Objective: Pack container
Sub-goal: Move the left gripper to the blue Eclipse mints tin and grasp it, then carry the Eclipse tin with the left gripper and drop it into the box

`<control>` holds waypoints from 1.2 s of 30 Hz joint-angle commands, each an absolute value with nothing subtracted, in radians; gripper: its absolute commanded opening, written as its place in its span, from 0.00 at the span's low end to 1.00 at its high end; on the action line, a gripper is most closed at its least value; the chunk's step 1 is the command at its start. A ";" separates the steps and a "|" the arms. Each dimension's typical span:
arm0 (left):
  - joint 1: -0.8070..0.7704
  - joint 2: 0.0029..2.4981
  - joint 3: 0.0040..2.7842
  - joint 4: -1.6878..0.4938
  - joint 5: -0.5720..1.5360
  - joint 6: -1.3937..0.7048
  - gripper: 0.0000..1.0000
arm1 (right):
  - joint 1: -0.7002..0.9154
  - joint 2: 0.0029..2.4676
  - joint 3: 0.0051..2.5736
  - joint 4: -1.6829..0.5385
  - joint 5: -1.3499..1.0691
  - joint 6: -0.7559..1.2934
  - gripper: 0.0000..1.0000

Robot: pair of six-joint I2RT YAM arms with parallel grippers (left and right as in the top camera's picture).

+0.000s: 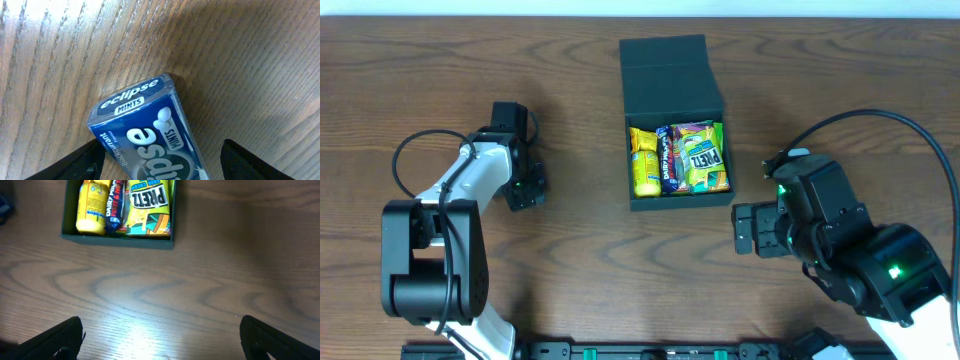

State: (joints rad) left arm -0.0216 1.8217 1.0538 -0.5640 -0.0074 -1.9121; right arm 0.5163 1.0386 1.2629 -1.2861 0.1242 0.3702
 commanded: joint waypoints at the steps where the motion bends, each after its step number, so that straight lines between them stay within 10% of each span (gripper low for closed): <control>1: -0.022 1.861 1.048 -0.563 -0.030 -1.916 0.67 | 0.510 1.034 1.269 -1.287 0.131 0.358 0.99; 16: -0.021 1.861 1.048 -0.548 -0.028 -1.856 0.06 | 0.510 1.034 1.269 -1.287 0.131 0.358 0.99; 36: -0.185 1.860 1.378 -0.413 0.019 -0.684 0.06 | 0.510 1.034 1.269 -1.287 0.131 0.358 0.99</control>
State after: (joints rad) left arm -0.1352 1.8545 1.3289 -0.4065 0.0231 -0.9169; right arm 0.5163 1.0386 1.2629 -1.2861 0.1242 0.3702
